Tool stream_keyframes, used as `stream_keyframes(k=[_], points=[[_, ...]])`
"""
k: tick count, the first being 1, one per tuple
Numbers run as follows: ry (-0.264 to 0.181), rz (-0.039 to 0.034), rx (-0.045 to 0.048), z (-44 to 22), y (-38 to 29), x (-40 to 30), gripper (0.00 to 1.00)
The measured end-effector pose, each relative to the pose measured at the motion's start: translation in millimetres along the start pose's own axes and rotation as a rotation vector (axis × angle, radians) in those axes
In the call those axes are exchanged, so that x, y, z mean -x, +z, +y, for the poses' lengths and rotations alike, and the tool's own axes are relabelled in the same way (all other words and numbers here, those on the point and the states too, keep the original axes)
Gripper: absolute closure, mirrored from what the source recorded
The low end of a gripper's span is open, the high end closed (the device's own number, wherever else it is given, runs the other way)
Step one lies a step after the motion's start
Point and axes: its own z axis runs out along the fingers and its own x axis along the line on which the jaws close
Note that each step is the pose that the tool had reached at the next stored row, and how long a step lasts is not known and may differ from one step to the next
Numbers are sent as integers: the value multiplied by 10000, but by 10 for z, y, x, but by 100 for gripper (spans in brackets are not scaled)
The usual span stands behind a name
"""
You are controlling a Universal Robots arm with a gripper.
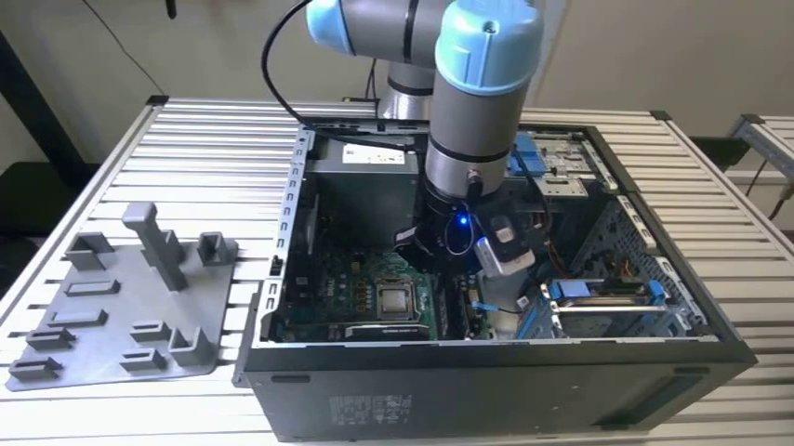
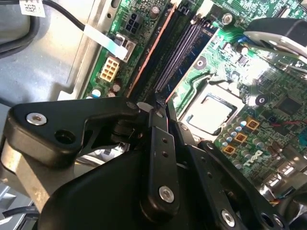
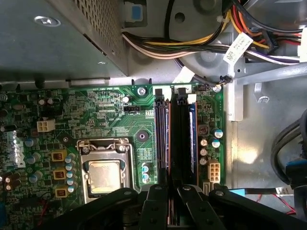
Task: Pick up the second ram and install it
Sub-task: 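Insert the second ram into the second slot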
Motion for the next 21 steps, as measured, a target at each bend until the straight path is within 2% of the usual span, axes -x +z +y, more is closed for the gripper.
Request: stream_keyframes(k=[7,21], points=[[-27,-9,-9,0,-7,2,86],[-661,-51,10,1,-6,9,86]])
